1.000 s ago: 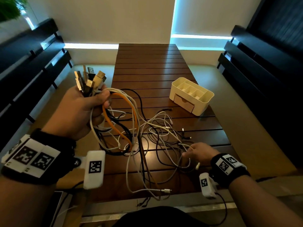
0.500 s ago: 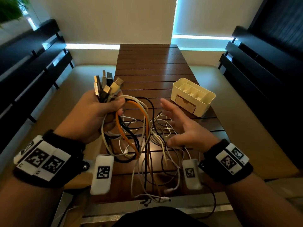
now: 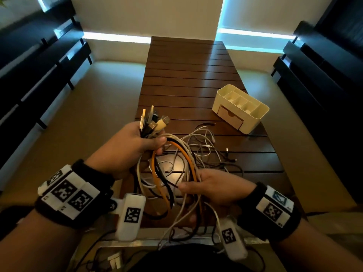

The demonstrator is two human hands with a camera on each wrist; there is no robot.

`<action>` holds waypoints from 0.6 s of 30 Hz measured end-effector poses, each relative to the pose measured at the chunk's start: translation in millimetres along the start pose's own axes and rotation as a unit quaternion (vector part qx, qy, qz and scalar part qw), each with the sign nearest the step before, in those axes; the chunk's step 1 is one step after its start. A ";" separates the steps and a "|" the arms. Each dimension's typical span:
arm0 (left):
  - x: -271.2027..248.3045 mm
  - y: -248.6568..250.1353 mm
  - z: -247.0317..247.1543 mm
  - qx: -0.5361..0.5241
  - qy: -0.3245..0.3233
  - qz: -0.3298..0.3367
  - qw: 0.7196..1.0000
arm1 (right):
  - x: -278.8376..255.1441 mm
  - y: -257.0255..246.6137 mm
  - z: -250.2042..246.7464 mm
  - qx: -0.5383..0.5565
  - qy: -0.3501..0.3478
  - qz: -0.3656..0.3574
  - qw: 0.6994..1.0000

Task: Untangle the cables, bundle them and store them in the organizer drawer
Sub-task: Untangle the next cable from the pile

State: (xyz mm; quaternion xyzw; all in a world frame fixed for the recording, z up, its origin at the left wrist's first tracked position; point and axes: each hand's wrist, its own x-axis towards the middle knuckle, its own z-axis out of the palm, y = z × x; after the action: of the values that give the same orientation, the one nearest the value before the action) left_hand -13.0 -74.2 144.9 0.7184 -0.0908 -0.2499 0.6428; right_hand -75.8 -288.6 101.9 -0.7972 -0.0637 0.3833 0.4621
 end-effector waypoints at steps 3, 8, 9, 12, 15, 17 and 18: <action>-3.7 -2.4 -9.7 0.120 -0.023 -0.002 0.993 | -4.0 12.3 -4.3 -0.025 0.060 0.009 0.998; -2.2 -14.7 0.1 0.261 -0.061 -0.004 0.963 | -0.7 34.7 2.1 -0.026 0.052 0.077 0.995; -2.3 -17.5 2.3 0.260 -0.075 -0.019 0.963 | -0.2 40.5 8.1 0.005 0.020 0.097 0.995; -2.7 -24.0 3.5 0.253 -0.124 -0.051 0.958 | -3.8 53.7 17.7 0.091 -0.023 0.128 0.987; -0.3 -27.2 3.9 0.233 -0.128 -0.058 0.962 | -5.1 57.3 14.7 0.156 -0.028 0.128 0.979; 4.0 -28.4 5.2 0.215 -0.113 -0.050 0.969 | -3.1 55.4 9.2 0.154 -0.018 0.124 0.980; 7.0 -30.3 5.0 0.206 -0.100 -0.040 0.973 | -1.4 53.4 7.6 0.153 -0.014 0.120 0.981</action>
State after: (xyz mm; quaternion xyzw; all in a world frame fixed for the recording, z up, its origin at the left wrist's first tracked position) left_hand -15.1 -77.0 113.6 0.8098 -0.1754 -0.3217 0.4582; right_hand -95.4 -314.2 58.6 -0.7134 0.0853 0.4527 0.5280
